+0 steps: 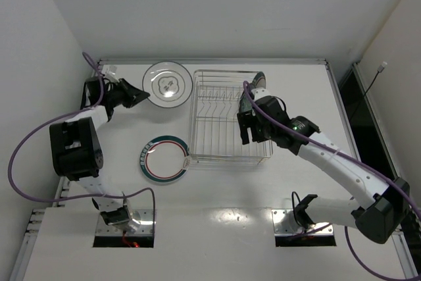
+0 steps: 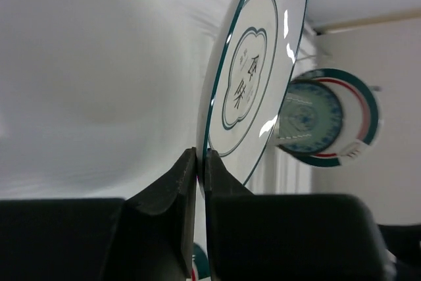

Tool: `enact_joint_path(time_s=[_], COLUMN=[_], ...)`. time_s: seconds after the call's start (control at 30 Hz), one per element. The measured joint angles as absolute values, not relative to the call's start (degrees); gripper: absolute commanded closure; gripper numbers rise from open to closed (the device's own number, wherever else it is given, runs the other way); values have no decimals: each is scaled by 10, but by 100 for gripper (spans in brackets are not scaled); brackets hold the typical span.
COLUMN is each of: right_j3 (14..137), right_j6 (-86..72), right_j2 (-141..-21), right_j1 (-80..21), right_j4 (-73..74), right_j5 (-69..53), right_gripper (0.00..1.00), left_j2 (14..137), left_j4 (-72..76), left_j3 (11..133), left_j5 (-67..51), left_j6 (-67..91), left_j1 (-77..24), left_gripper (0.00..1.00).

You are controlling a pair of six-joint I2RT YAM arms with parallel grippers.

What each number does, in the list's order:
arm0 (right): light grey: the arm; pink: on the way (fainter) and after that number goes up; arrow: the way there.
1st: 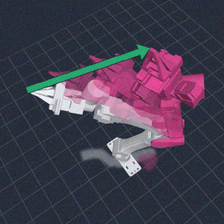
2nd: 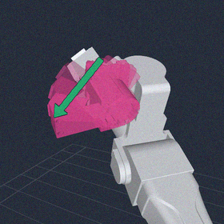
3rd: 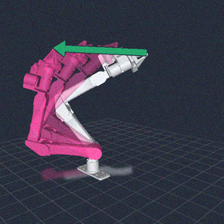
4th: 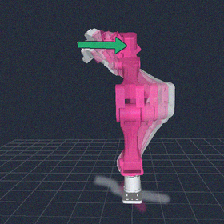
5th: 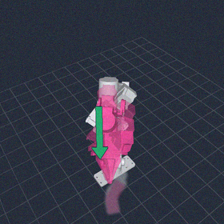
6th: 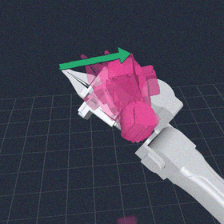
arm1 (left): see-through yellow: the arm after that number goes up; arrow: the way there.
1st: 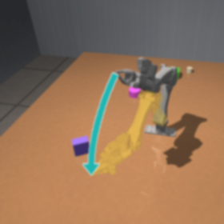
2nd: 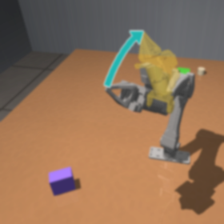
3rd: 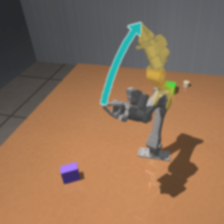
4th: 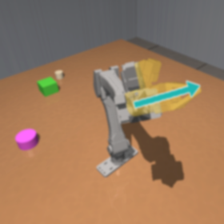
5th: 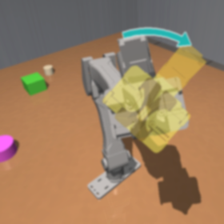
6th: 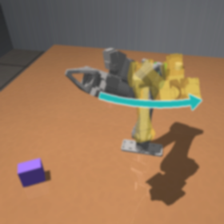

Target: Load the plates into the dish rack

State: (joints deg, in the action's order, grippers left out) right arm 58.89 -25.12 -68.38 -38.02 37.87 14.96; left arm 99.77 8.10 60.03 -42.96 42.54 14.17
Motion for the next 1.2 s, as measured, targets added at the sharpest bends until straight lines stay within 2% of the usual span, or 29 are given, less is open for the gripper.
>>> enact_joint_path(time_s=[0.13, 0.2, 0.23, 0.3, 0.43, 0.47, 0.53, 0.63, 0.77, 0.93, 1.2], right_j3=[591, 591, 591, 591, 591, 591, 594, 614, 682, 768, 770], right_j6=[-251, -251, -251, -251, -251, -251, -251, -253, -260, -266, -287], right_j2=[-683, -683, -683, -683, -674, -671, -668, -682, -755, -870, -892], right_j1=[-380, -380, -380, -380, -380, -380, -378, -371, -360, -350, -300], right_j4=[380, 380, 380, 379, 365, 357, 338, 304, 259, 232, 205], right_j5=[144, 139, 134, 124, 95, 84, 62, 20, -37, -77, -137], right_gripper=[26, 30, 38, 44, 44, 39, 32, 30, 28, 27, 26], left_j2=[992, 992, 992, 992, 1027, 1044, 1080, 1110, 1112, 1080, 1021], left_j4=[201, 262, 305, 400, 599, 631, 669, 674, 683, 688, 722], left_j3=[568, 552, 540, 515, 499, 501, 504, 503, 503, 503, 503], left_j5=[-495, -522, -535, -560, -605, -613, -623, -627, -632, -655, -673], left_j6=[487, 528, 552, 615, 816, 867, 941, 1001, 1019, 939, 849], left_j1=[140, 139, 139, 139, 139, 138, 138, 135, 113, 34, 15], left_gripper=[100, 100, 100, 100, 100, 100, 100, 100, 100, 100, 100])
